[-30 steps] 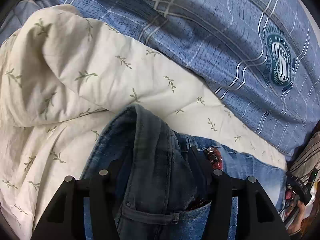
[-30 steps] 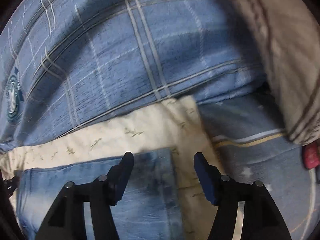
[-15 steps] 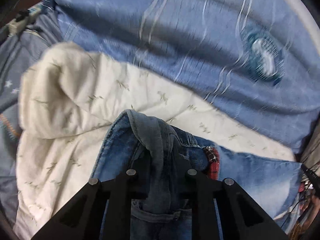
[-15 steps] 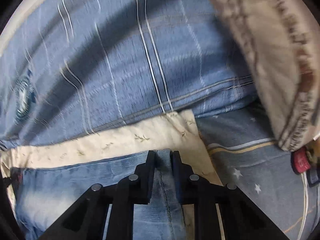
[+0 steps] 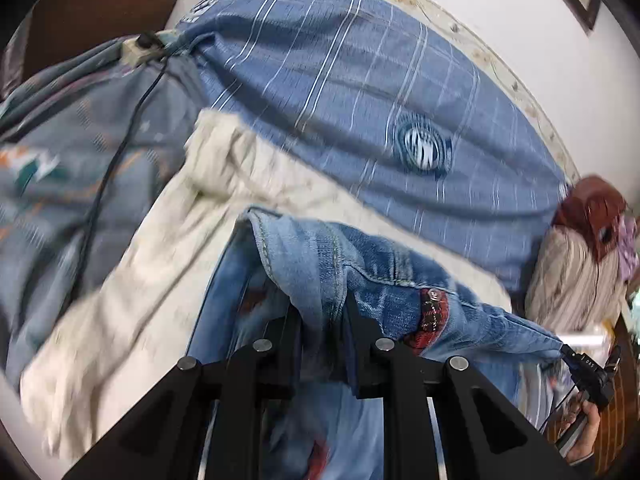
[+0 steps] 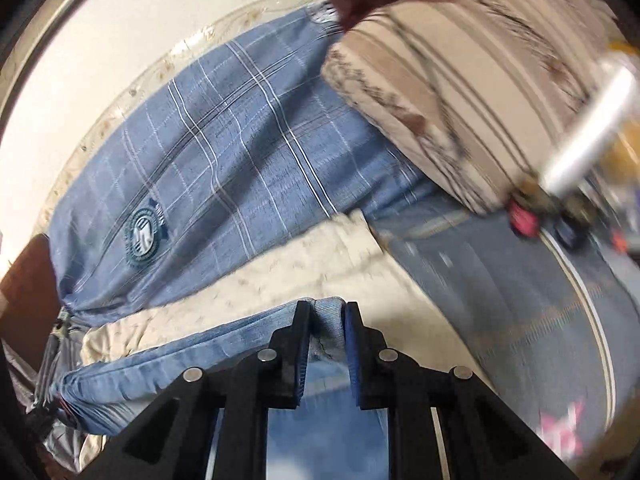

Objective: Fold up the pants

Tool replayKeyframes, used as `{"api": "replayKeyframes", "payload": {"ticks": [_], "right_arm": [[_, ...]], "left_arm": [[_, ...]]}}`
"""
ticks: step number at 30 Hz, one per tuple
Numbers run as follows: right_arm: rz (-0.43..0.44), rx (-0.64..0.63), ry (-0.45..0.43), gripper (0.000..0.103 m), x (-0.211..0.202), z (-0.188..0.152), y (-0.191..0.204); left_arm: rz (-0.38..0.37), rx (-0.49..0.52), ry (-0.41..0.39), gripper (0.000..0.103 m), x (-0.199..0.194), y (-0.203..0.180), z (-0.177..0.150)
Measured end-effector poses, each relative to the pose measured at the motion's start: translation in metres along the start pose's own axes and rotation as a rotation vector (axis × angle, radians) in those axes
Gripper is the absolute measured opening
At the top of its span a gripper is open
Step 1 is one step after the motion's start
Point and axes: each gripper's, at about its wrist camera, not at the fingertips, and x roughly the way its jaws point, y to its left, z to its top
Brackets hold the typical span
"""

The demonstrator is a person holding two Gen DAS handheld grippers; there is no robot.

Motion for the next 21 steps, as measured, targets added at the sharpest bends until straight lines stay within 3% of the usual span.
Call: {"api": "replayKeyframes", "payload": {"ticks": [6, 9, 11, 12, 14, 15, 18, 21], "right_arm": [[-0.036, 0.069, 0.111, 0.018, -0.027, -0.094, -0.046], [-0.06, 0.096, 0.277, 0.02, -0.006, -0.125, -0.064], [-0.069, 0.139, 0.33, 0.02, -0.002, -0.131, -0.074], [-0.095, 0.15, 0.326, 0.025, -0.005, -0.13, -0.078], [-0.132, 0.165, 0.309, 0.049, -0.012, -0.125, -0.082], [-0.128, 0.194, 0.281, 0.067, -0.02, -0.121, -0.084], [-0.009, 0.255, 0.235, 0.071, -0.033, -0.112, -0.078], [0.104, 0.298, 0.277, 0.071, -0.023, -0.115, -0.066]], "left_arm": [[0.037, -0.029, 0.109, 0.021, 0.001, 0.032, -0.067], [0.057, -0.044, 0.168, 0.024, 0.005, 0.041, -0.082], [0.06, -0.062, 0.179, 0.034, 0.002, 0.045, -0.084], [0.076, -0.07, 0.182, 0.037, 0.0, 0.047, -0.084], [0.093, -0.11, 0.174, 0.052, -0.008, 0.052, -0.083], [0.097, -0.131, 0.159, 0.054, -0.014, 0.054, -0.082], [0.129, -0.156, 0.125, 0.062, -0.025, 0.052, -0.084], [0.107, -0.272, 0.092, 0.065, -0.038, 0.058, -0.094]]}}
